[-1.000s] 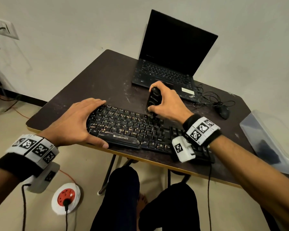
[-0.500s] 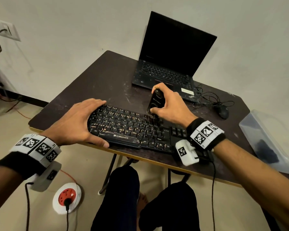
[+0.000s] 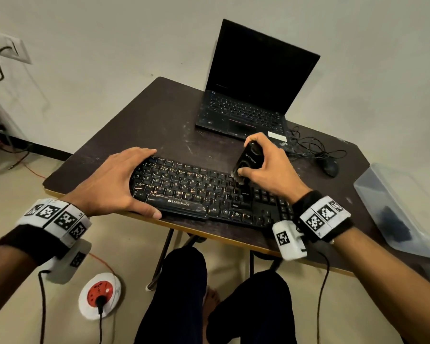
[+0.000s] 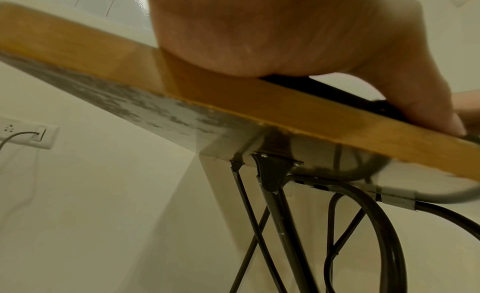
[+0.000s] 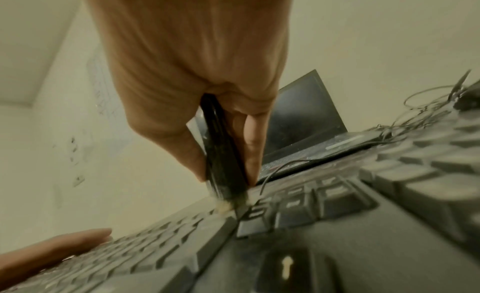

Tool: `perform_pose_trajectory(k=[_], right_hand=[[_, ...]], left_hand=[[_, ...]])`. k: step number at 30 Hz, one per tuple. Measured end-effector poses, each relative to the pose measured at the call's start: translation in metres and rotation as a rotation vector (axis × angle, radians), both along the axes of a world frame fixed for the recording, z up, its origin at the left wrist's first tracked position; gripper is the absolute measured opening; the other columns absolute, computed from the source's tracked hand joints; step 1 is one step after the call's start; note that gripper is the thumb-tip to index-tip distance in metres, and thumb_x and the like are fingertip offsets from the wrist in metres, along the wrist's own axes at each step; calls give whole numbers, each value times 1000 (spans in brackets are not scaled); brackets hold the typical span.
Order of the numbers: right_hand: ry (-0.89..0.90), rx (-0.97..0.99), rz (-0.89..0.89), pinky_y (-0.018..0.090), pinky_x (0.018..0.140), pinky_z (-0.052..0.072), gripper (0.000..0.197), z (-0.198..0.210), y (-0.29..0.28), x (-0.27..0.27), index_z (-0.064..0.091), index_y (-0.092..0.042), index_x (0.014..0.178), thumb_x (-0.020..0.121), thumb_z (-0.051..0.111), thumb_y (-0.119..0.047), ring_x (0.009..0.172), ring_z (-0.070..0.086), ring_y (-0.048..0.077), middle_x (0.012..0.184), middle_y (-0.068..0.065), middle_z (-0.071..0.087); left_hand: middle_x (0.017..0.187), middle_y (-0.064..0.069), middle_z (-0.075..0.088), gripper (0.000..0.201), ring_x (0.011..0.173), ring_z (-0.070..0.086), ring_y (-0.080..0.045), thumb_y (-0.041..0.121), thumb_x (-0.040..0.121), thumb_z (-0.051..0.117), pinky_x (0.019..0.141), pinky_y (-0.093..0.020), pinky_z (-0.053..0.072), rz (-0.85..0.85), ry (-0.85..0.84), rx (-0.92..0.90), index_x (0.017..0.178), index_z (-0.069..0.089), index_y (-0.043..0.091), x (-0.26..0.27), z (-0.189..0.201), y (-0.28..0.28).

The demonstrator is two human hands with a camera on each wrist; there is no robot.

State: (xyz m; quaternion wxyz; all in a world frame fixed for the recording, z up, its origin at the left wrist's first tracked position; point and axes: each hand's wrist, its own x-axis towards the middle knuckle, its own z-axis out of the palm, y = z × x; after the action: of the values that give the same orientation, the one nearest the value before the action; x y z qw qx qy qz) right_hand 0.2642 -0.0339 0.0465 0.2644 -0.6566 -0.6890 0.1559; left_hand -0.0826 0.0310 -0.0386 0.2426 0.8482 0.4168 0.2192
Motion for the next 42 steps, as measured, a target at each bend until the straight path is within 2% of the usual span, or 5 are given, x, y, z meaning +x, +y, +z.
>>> perform_pose_trajectory(k=[8, 20, 31, 37, 42], right_hand=[[-31, 5, -27, 25, 59, 57, 52, 0, -15, 14, 49, -34, 112, 84, 87, -10, 74, 73, 15, 91, -4, 70], [24, -46, 103, 52, 71, 63, 53, -1, -40, 7, 51, -34, 113, 83, 89, -12, 80, 75, 26, 93, -1, 71], [38, 13, -15, 51, 77, 62, 52, -1, -47, 12, 52, -33, 111, 82, 89, -13, 81, 74, 15, 90, -6, 71], [76, 14, 54, 38, 68, 60, 50, -5, -57, 8, 54, -29, 111, 81, 89, -9, 76, 71, 12, 88, -11, 69], [80, -13, 131, 43, 70, 63, 50, -6, -70, -3, 54, -28, 112, 82, 88, -8, 80, 74, 17, 88, -6, 69]], left_hand=[[149, 18, 40, 142, 138, 39, -11, 89, 36, 82, 119, -41, 33, 2, -17, -15, 157, 33, 34, 0, 0, 0], [153, 11, 42, 143, 141, 41, -16, 91, 35, 82, 120, -51, 36, 6, -13, -11, 157, 33, 33, -3, -4, 4], [155, 12, 39, 138, 142, 38, -19, 91, 34, 83, 120, -53, 35, 15, -5, -19, 153, 28, 47, -1, -5, 5], [155, 11, 40, 144, 142, 39, -19, 91, 35, 82, 120, -54, 35, 23, -1, -22, 158, 30, 36, -2, -4, 5], [155, 10, 40, 143, 139, 39, -16, 91, 36, 81, 120, -48, 34, 22, -12, -26, 158, 31, 35, -2, -4, 1]])
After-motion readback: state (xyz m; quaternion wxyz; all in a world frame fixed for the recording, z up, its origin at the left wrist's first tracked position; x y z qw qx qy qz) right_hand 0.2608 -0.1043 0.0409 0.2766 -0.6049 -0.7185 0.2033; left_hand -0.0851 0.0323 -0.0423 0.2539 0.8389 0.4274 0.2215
